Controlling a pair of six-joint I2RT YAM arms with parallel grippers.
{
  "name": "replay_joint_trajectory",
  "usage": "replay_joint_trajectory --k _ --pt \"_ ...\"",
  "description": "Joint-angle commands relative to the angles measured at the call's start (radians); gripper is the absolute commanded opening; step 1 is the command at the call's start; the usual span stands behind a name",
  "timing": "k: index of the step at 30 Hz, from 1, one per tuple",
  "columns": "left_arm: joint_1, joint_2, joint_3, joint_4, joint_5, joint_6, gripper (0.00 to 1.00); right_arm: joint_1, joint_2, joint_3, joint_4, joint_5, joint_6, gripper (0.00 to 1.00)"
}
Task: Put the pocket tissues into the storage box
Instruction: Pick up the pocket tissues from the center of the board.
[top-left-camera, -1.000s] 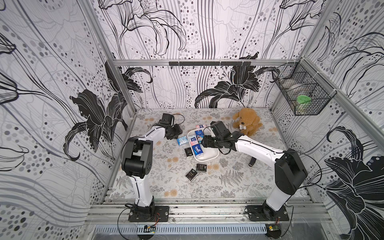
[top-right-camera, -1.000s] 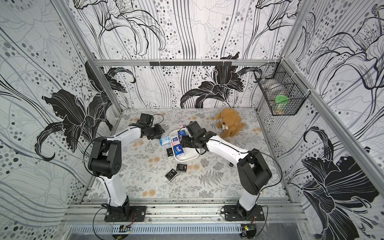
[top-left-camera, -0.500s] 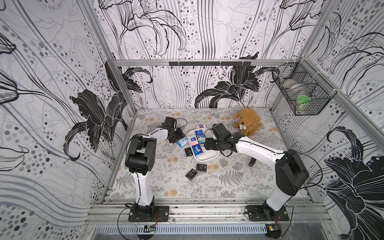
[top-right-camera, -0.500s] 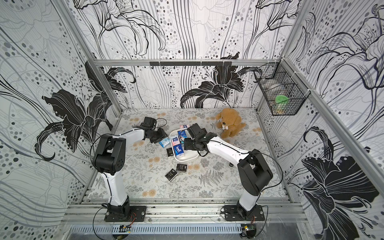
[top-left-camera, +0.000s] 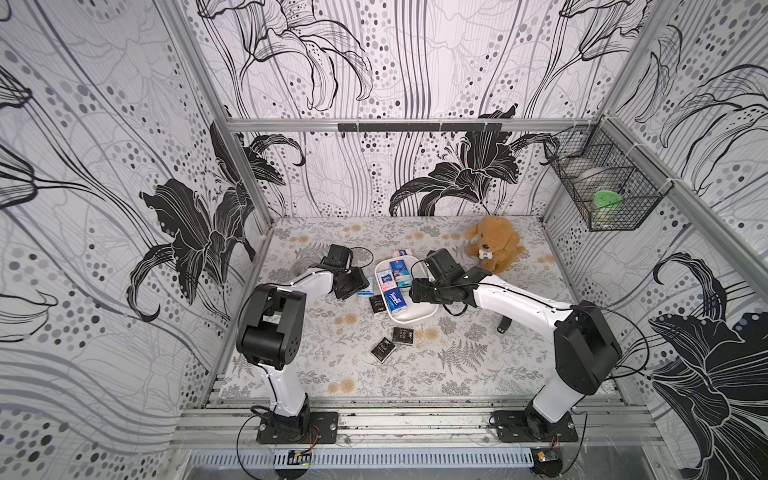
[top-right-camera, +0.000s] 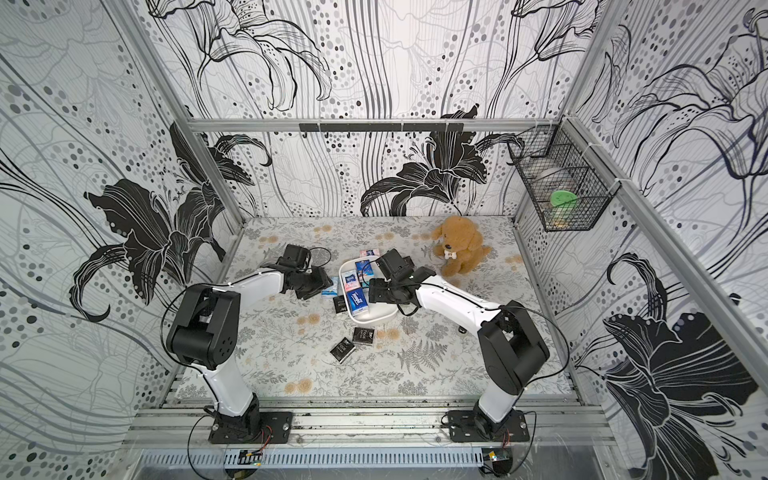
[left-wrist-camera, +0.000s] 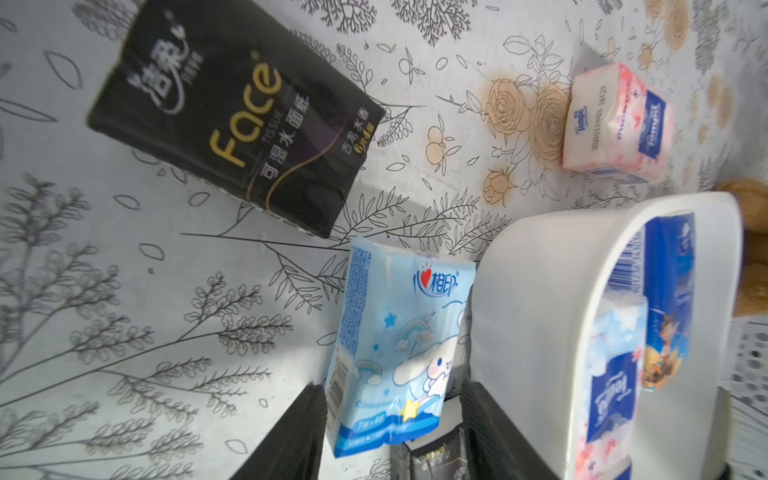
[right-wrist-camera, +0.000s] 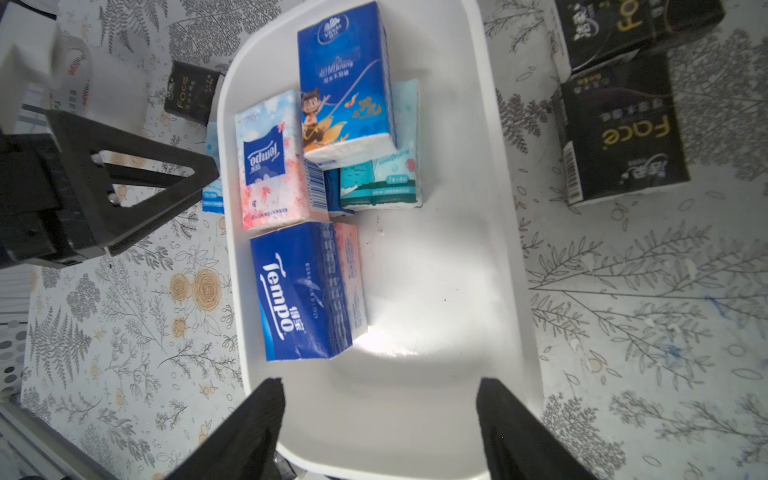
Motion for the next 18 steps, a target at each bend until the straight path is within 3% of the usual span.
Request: replay_joint_trajectory --k 1,3,18 --pt "-0.036 -0.018 0.055 -0.059 -0.157 0.077 0.62 0.002 -0.039 -0.023 -0.004 0.023 0.001 0.80" --pt "-0.044 -0.015 0.065 -0.072 -0.187 0.089 0.69 0.002 -0.043 -0.026 -0.004 0.026 0.002 0.80" --pt "-0.055 0.098 0.166 -0.116 -0.215 0.120 0.69 0.002 -0.084 -0.052 -0.015 0.052 0.000 0.80"
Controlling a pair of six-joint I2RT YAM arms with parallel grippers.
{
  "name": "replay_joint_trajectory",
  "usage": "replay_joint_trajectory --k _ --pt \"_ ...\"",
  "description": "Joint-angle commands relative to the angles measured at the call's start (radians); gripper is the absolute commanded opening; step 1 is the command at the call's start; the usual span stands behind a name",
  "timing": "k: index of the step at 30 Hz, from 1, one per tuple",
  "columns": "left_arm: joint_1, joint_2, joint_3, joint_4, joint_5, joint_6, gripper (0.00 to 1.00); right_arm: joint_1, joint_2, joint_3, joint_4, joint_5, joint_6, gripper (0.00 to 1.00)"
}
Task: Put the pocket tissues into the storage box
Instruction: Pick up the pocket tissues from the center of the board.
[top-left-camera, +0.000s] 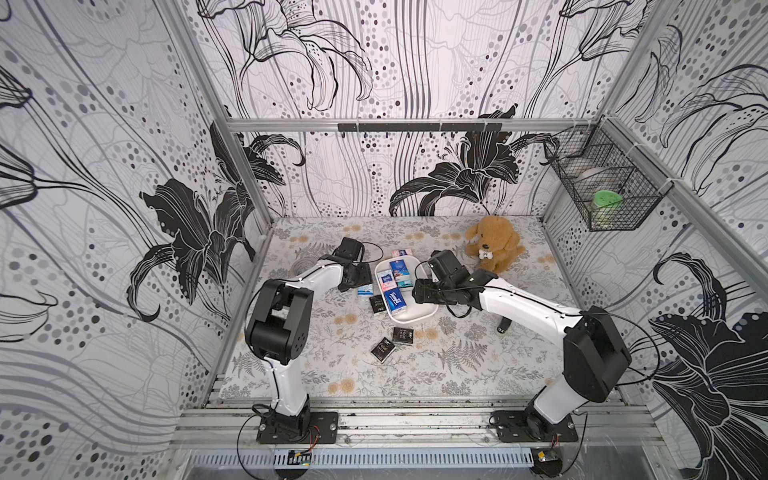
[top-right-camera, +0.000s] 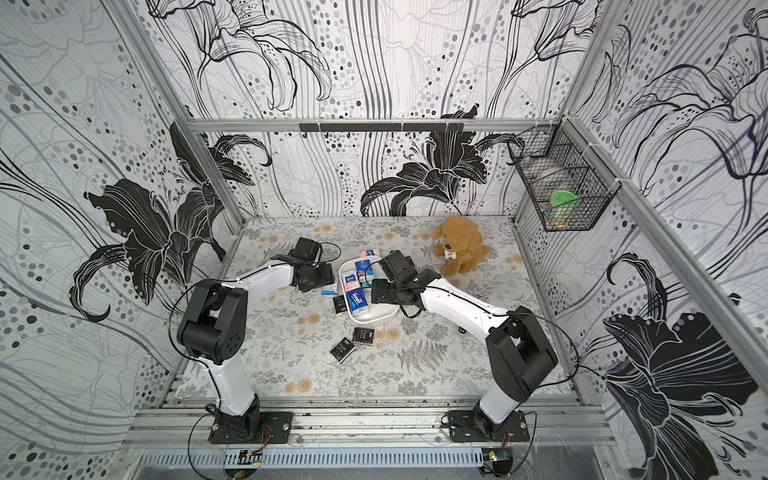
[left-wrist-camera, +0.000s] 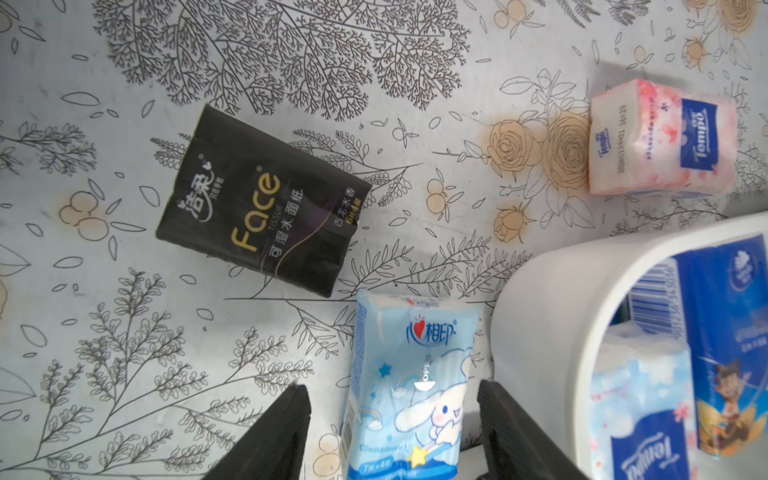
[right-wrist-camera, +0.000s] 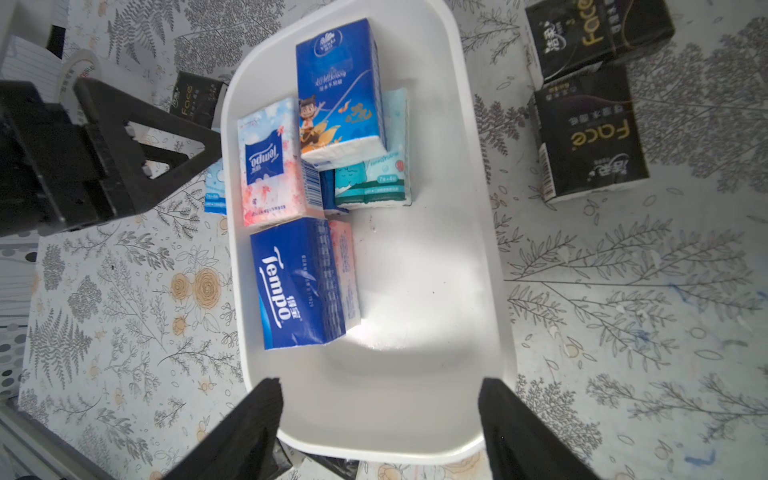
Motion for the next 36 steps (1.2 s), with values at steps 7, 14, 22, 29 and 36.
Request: replay_joint_trajectory --k 7,14,22,29,36 --pt "-0.031 0.062 0.050 -0.023 -0.023 0.011 0.68 0.002 -0.044 -0.023 -0.023 0.034 -0.001 0.81" --pt "-0.043 0.096 0.065 -0.031 -0.042 0.000 0.66 0.002 -0.055 -0.033 -0.033 0.047 -0.003 0.81" --pt "-0.042 0.089 0.073 -0.046 -0.069 0.000 0.43 0.002 -0.066 -0.038 -0.039 0.060 -0.005 0.81" --pt "-0.041 0.001 0.059 -0.093 -0.092 -0.012 0.43 0.001 -0.065 -0.026 -0.039 0.068 -0.008 0.81" --pt "-0.042 -0.178 -0.012 -0.097 -0.077 -0.091 0.43 -0.005 -0.064 -0.021 -0.036 0.100 0.009 0.81"
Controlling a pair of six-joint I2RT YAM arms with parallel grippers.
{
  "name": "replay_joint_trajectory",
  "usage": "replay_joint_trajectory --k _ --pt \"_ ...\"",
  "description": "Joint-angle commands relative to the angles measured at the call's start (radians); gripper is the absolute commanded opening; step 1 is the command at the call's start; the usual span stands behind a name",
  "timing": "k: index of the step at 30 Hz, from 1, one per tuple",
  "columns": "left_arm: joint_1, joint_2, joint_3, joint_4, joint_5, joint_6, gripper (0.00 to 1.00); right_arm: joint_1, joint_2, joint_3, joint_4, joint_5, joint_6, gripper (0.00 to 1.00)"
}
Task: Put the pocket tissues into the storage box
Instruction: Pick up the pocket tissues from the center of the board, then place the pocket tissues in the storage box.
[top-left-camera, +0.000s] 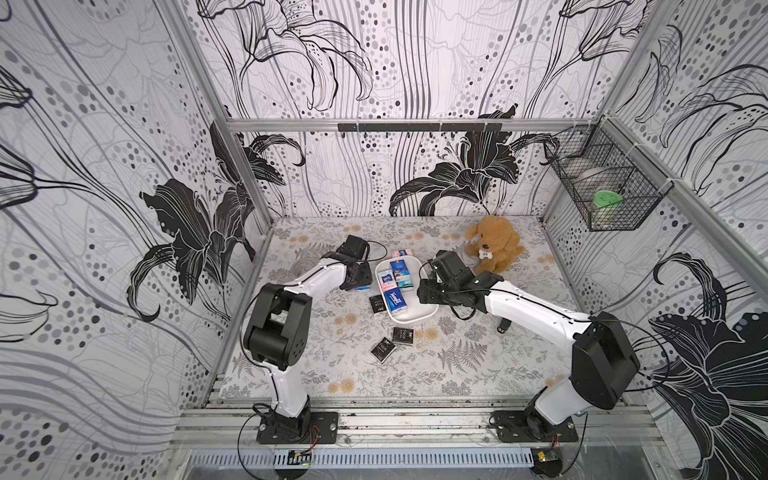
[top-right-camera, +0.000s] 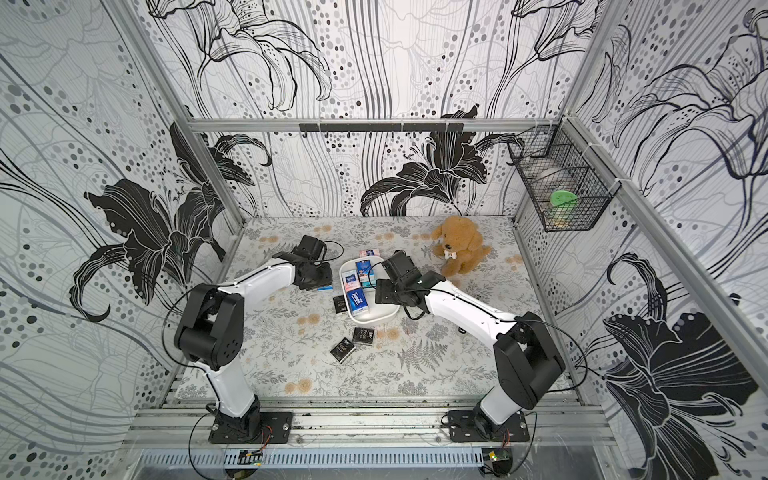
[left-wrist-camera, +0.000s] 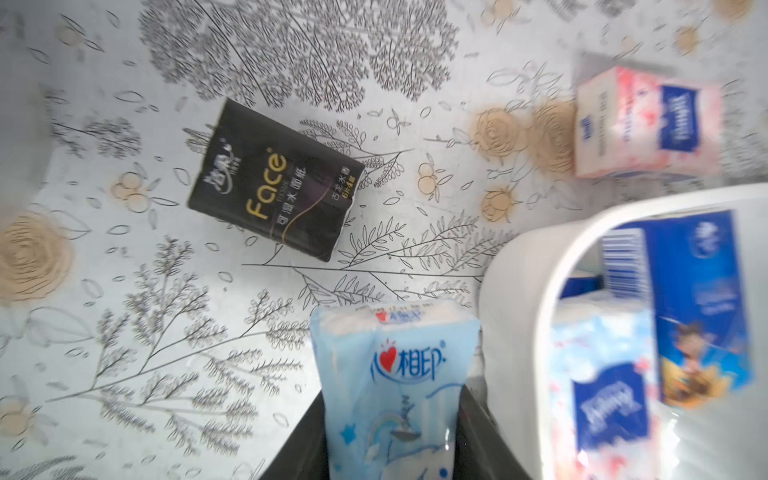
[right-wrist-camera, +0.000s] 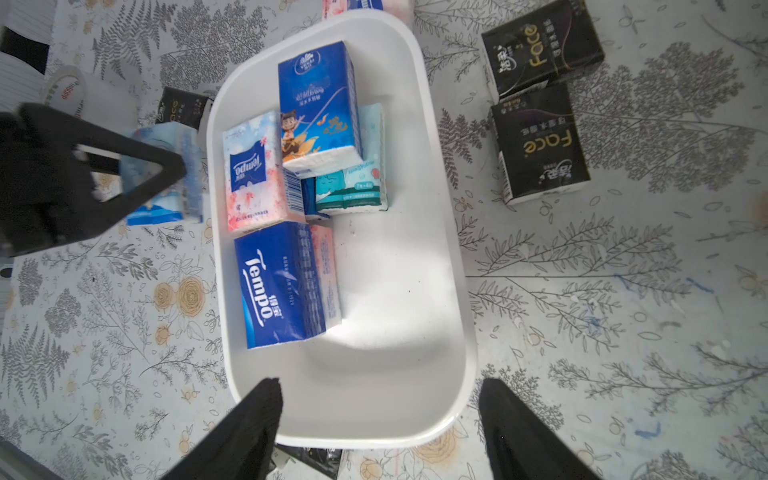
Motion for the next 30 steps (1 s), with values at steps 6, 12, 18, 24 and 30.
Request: replay_joint_trajectory --k 6,12,18,24,30 --pt "-0.016 -0.229 -0.098 0.055 0.049 -0.178 0.43 -0.036 -0.038 -0.020 -0.040 0.096 0.068 0.81" --pt "-0.140 -0.341 -0.192 0.152 0.060 -0.350 0.44 -0.090 -0.120 -0.111 -0.022 0.153 0.135 0.82" --pt "-0.319 -0.299 -0.169 0.187 0.011 -0.449 0.44 -0.156 -0.220 -0.219 0.011 0.139 0.158 0.84" --pt "-0.414 -0.173 -0.072 0.184 -0.025 -0.491 0.45 -0.168 -0.258 -0.263 0.009 0.130 0.145 0.85" --pt "-0.474 -0.005 0.055 0.128 -0.076 -0.493 0.45 -0.170 -0.262 -0.279 0.020 0.114 0.140 0.85"
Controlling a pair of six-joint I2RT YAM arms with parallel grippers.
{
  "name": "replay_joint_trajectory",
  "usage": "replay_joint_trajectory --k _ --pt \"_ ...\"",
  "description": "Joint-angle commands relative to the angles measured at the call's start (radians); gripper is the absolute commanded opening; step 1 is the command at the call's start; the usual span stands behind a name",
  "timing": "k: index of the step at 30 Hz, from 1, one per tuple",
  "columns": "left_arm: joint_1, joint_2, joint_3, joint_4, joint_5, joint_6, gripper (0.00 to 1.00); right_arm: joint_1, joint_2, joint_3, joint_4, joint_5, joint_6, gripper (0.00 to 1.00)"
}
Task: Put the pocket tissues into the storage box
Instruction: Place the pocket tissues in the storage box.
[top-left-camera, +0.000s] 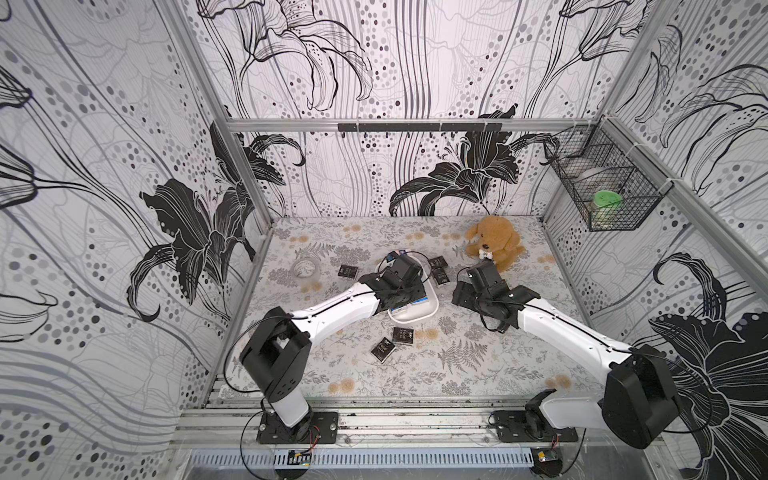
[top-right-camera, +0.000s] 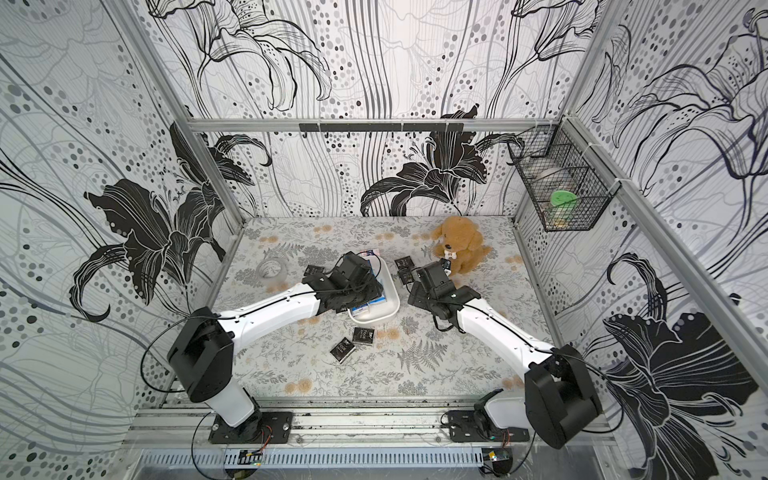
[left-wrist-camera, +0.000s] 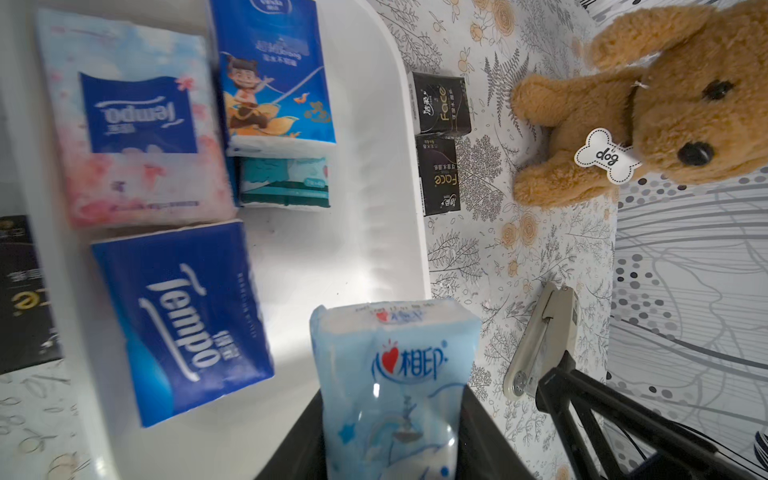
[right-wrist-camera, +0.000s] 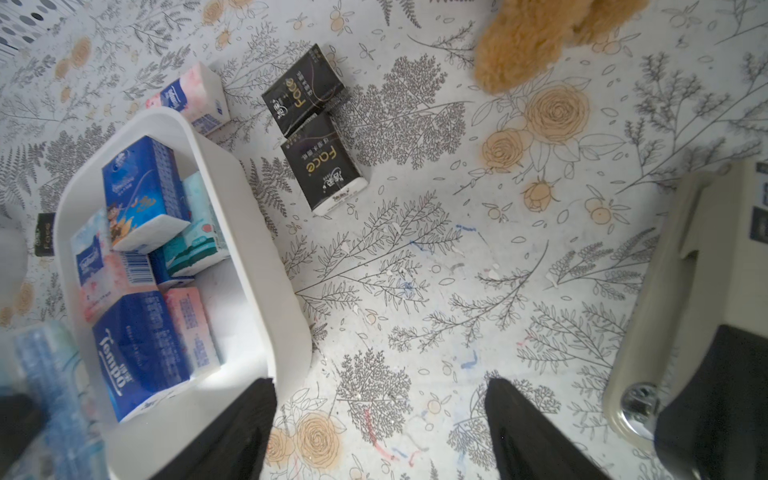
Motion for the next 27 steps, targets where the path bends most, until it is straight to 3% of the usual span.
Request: replay_joint_trajectory --k 1,17,27 --pt "-0.020 0.076 0.060 -0.018 -0.057 -0.019 0.45 -0.006 -0.020 -0.014 0.011 -0.007 0.005 0.85" --pt "-0.011 0.304 0.200 -0.124 -0.166 -0.021 0.51 -0.005 -0.007 -0.010 0.015 -0.022 -0.017 0.85" --pt "0.001 0.293 0.282 -0.171 -0.177 -0.002 0.63 -0.004 0.058 0.060 0.010 -0.098 -0.090 0.79"
